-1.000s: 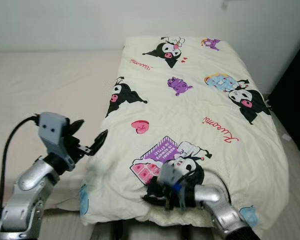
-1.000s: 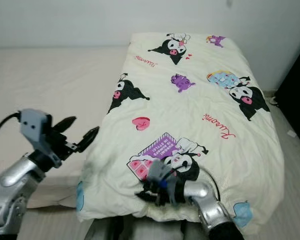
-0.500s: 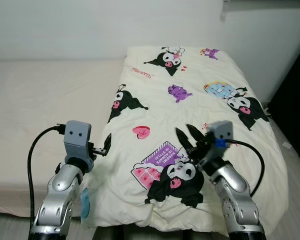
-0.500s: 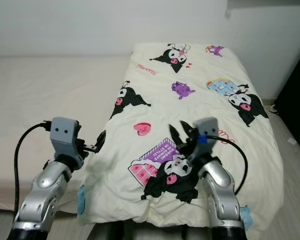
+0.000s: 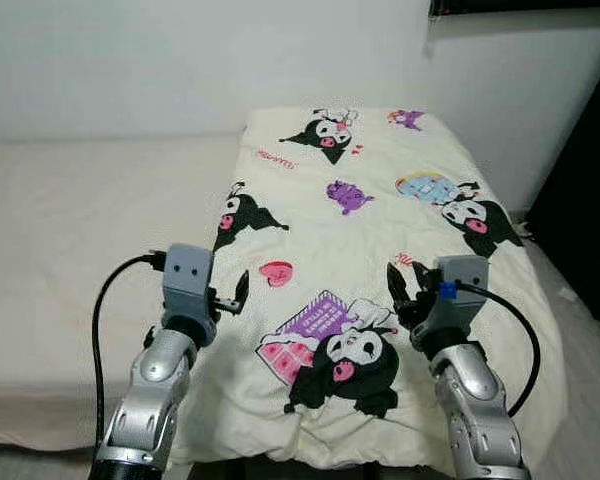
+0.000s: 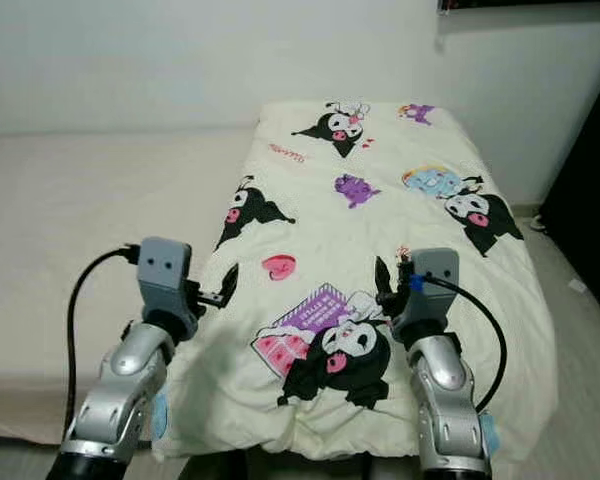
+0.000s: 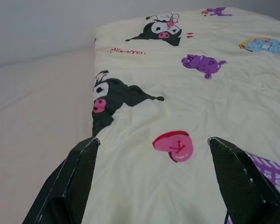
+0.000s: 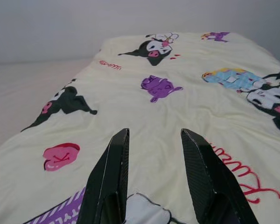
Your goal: Clean up the room
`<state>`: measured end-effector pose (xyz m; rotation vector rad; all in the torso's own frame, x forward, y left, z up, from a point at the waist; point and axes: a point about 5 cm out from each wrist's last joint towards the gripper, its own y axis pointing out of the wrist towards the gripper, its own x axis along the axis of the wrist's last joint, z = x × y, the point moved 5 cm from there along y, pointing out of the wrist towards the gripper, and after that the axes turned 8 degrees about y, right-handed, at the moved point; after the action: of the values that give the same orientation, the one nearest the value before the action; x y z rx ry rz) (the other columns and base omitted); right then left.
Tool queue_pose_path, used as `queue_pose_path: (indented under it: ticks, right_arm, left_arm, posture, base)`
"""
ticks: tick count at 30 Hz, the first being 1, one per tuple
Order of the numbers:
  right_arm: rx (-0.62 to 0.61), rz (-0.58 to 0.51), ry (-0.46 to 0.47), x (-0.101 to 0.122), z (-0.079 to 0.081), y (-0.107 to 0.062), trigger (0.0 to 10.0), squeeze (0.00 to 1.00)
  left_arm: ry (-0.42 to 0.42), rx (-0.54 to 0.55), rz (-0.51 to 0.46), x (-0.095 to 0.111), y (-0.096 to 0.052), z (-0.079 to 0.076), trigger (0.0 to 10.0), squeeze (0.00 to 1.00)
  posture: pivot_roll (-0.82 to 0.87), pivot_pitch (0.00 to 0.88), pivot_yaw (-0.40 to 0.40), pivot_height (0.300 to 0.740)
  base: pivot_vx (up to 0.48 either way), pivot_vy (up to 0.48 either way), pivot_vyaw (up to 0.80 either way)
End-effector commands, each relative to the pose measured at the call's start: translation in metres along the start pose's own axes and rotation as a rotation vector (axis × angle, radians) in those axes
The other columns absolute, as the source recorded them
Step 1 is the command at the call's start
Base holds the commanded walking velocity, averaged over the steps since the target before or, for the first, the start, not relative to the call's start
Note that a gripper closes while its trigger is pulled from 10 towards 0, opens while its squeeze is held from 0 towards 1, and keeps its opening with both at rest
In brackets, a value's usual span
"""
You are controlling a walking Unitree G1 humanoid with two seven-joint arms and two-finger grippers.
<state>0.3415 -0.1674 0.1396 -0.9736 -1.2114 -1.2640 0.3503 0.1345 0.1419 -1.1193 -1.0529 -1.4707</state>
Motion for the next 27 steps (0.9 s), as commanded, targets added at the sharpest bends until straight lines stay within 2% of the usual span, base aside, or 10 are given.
queue_pose_path:
  ticks: [1,8,15,19,21,27]
  right_arm:
    - [0.002,0.011,0.002,-0.006,0.004,-0.002,10.0,0.00]
    - [0.007,0.025,0.000,-0.010,0.011,-0.003,10.0,0.00]
    - [0.025,0.032,-0.002,-0.012,0.018,-0.004,10.0,0.00]
    - [0.042,0.059,-0.002,-0.020,0.023,-0.006,10.0,0.00]
    - [0.044,0.074,0.000,-0.025,0.024,-0.009,10.0,0.00]
    - [0.036,0.103,0.006,-0.035,0.025,-0.014,10.0,0.00]
  left_arm:
    - [-0.009,0.006,0.014,-0.005,-0.002,0.000,10.0,0.00]
    - [-0.031,0.020,0.016,-0.007,-0.004,0.005,10.0,0.00]
    - [-0.067,0.022,0.010,-0.009,-0.007,0.003,10.0,0.00]
    - [-0.073,0.013,0.041,-0.017,-0.012,0.000,10.0,0.00]
    - [-0.101,0.014,0.063,-0.021,-0.015,0.000,10.0,0.00]
    - [-0.123,0.038,0.133,-0.037,-0.020,0.005,10.0,0.00]
  posture:
    - [0.00,0.039,0.038,0.657]
    - [0.00,0.033,0.034,0.682]
    - [0.00,0.029,0.030,0.712]
    - [0.01,0.023,0.028,0.732]
    - [0.01,0.022,0.028,0.740]
    - [0.01,0.018,0.028,0.740]
  base:
    - [0.000,0.000,0.00]
    - [0.000,0.000,0.00]
    - [0.000,0.000,0.00]
    - [0.000,0.000,0.00]
    - [0.000,0.000,0.00]
    - [0.000,0.000,0.00]
